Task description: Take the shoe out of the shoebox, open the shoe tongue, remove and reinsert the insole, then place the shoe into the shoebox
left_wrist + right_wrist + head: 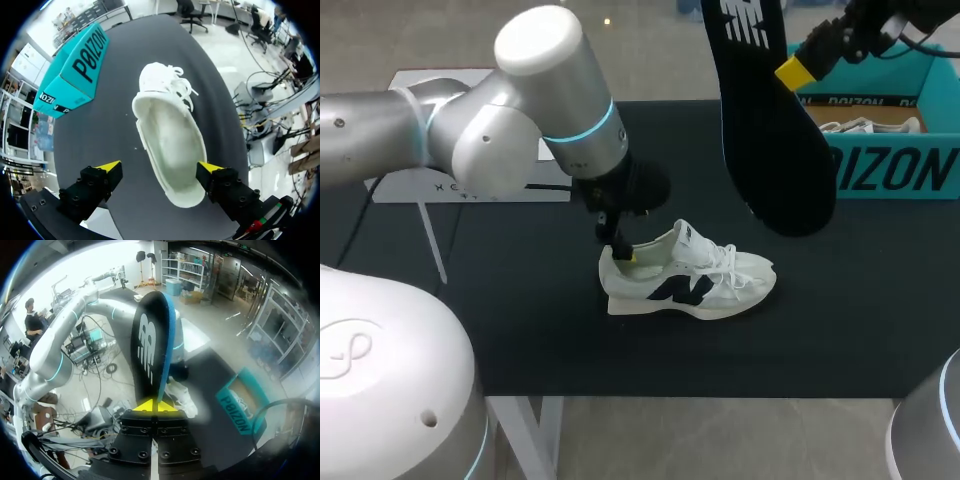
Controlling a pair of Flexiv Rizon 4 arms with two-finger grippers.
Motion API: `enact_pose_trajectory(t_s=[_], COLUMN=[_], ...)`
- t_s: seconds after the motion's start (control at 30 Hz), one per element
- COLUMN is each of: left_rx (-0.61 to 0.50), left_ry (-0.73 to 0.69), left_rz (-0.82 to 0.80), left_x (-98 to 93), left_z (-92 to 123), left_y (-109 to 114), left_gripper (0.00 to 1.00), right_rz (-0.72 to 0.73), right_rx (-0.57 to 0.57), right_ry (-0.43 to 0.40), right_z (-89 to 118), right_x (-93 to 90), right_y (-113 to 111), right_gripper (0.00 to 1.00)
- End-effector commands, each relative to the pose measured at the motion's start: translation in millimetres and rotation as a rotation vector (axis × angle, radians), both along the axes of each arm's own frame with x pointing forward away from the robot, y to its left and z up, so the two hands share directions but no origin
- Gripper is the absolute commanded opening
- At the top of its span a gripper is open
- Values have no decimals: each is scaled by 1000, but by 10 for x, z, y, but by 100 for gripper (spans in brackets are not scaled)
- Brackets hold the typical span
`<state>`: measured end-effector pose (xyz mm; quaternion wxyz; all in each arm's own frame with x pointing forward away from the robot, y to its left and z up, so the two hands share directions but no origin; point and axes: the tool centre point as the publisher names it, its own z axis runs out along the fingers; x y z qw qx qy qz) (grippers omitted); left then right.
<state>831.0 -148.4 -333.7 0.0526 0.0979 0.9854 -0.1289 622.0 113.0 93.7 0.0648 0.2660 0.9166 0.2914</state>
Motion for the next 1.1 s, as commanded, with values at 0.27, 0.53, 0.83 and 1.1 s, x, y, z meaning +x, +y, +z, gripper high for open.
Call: enact_pose_trajectory(t_s=[0.27, 0.53, 0.83, 1.1], left_rx=[26, 22, 27, 19], left_ry=[51, 59, 60, 67], left_rz=[6, 10, 2, -14], left_x=[204, 242, 200, 163], left_z=[-539, -632, -613, -611], left_y=[-287, -300, -258, -241], left_gripper=[100, 0, 0, 0], right_rz=[-1, -1, -1, -1], right_rx=[-3, -3, -3, -3], right_ry=[3, 3, 3, 3], right_z=[10, 10, 10, 10], right_x=[12, 12, 12, 12], right_y=[9, 9, 9, 9], right_gripper=[0, 0, 0, 0])
